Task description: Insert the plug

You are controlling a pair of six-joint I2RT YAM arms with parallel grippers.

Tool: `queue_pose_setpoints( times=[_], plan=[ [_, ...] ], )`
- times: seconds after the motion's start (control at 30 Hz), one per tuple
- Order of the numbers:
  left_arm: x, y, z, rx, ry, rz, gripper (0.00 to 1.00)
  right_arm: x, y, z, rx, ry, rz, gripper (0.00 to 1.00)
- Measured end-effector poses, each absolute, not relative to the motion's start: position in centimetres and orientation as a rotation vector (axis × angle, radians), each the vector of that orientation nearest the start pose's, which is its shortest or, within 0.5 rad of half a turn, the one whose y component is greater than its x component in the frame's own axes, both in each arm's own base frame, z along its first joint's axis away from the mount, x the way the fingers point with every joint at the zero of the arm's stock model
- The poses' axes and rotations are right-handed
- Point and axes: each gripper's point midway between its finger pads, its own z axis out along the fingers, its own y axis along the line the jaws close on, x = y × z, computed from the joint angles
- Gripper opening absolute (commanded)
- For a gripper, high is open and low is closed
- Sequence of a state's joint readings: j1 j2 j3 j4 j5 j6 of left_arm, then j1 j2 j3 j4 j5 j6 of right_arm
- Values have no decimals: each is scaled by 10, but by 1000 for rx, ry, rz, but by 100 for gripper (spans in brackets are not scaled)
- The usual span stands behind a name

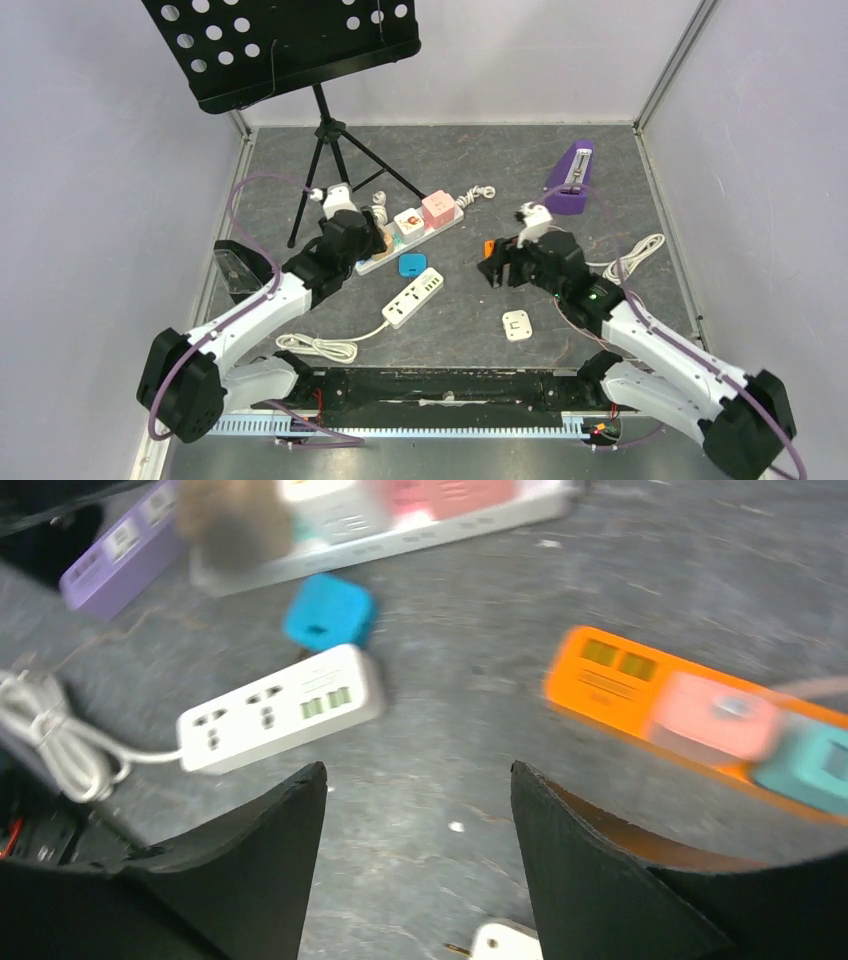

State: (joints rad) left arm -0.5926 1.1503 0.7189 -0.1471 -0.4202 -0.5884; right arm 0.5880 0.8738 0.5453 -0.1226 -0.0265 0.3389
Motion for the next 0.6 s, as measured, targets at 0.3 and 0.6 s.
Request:
queue_pose_setpoints(
  times=[0.3,0.6],
  plan=[
    [288,-89,94,-489,2178,-103,55,247,294,137,-638,2089,595,92],
    [276,-62,66,-595,2226,-15,57,278,349,73,-783,2151,394,98]
  ],
)
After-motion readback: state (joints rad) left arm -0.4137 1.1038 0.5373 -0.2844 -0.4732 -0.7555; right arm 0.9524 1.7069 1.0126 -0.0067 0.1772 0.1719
